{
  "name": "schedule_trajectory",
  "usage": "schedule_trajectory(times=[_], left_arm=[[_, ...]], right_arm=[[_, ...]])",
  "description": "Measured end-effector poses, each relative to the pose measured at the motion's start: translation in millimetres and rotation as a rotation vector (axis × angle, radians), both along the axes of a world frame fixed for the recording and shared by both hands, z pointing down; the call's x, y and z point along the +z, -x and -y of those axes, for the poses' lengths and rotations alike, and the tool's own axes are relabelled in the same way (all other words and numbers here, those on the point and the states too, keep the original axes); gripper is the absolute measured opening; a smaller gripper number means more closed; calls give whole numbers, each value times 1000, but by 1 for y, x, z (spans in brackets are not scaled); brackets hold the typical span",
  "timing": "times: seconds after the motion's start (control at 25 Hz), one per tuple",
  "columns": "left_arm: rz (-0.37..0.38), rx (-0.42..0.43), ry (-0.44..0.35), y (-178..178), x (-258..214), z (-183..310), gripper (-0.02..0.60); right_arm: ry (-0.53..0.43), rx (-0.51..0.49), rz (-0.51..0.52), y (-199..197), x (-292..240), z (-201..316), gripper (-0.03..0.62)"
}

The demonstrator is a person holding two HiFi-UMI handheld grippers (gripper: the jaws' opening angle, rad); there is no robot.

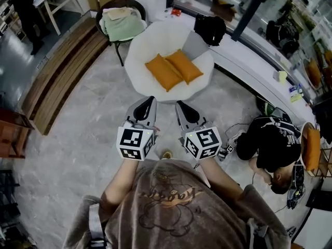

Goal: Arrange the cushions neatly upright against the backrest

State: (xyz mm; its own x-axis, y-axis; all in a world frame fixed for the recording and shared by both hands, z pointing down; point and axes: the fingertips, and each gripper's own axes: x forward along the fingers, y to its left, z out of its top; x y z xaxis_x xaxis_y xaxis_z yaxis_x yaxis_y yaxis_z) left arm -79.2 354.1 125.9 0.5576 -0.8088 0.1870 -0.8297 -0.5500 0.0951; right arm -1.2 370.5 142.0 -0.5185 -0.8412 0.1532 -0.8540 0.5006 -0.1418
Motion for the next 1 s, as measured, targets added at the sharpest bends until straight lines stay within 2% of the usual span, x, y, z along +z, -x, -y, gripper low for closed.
schedule_trajectory(times=[0.32,0.56,1.0], left_arm=[[-9,-12,9,-6,6,36,5],[-16,6,14,-15,12,77,5],[-16,31,44,-25,25,194,5]], right_arm=[[10,-7,-7,-7,6,33,20],[20,25,-4,-18,13,73,20],[47,49,-7,-28,24,189,20]])
